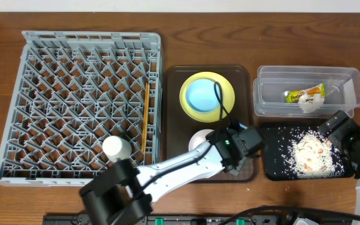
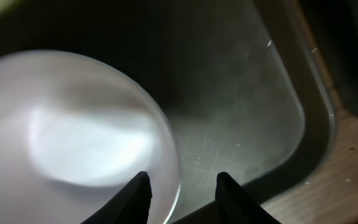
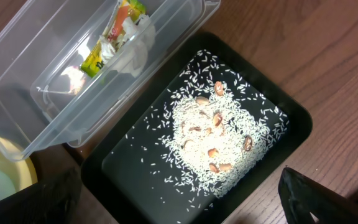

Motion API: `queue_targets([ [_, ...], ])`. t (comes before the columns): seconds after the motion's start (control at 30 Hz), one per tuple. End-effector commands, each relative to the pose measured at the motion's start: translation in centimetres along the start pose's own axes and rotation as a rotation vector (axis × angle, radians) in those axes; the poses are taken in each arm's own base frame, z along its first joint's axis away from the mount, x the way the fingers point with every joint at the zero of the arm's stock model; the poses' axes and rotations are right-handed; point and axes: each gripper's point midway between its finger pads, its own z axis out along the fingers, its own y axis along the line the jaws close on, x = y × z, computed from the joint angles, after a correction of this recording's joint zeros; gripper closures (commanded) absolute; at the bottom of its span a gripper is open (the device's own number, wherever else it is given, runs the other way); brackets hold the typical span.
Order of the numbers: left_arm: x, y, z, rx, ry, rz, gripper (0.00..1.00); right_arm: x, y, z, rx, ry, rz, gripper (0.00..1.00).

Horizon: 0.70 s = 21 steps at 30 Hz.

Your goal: Sort waste into correct bins and load items into the dishwasher

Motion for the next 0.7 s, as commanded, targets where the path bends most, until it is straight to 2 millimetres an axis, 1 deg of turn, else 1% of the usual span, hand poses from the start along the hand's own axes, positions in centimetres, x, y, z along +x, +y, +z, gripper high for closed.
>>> queue_targets([
  [0.0, 1.0, 0.5, 1.9, -0.041, 0.041, -0.003, 0.64, -0.4, -0.1, -0.3, 0.004, -0.014, -0.006, 0.01],
  [0.07, 1.2, 1.0, 2.5, -0.070, 0.050, -0.001, 0.64, -0.4, -0.1, -0.3, 0.004, -0.014, -0.006, 0.01],
  [0.17, 1.6, 1.2, 3.3, -0.084, 0.071, 0.001, 0.66, -0.4, -0.1, -0.3, 0.004, -0.014, -0.006, 0.01],
  [0.2, 1.8, 1.3, 3.6, -0.089, 0.079, 0.002, 0.72, -0.4, -0.1, -0.3, 0.004, -0.014, -0.006, 0.01],
  [0.3, 1.8, 1.3, 3.4, -0.090, 0.080, 0.002, 0.81, -0.4, -0.1, -0.3, 0.004, -0.014, -0.006, 0.01],
  [0.37, 1.7, 1.4, 3.3, -0.087, 0.076, 0.000, 0.90, -0.4, -0.1, -0.3, 0.004, -0.014, -0.007, 0.01],
  [0.43, 1.4, 1.7, 3.1, -0.098, 0.065, -0.005, 0.92, -0.4, -0.1, -0.3, 0.004, -0.014, -0.006, 0.01],
  [0.53, 0.9, 2.5, 2.4, -0.112, 0.055, 0.001, 0.92, -0.4, -0.1, -0.3, 0.004, -0.014, -0.006, 0.01],
  [0.6, 0.3, 3.1, 1.0, -0.115, 0.051, -0.015, 0.92, -0.4, -0.1, -0.3, 0.004, -0.014, -0.006, 0.01],
  [0.67, -0.9, 4.0, -1.0, -0.107, 0.027, -0.048, 0.92, -0.4, -0.1, -0.3, 0.004, -0.014, -0.006, 0.01],
])
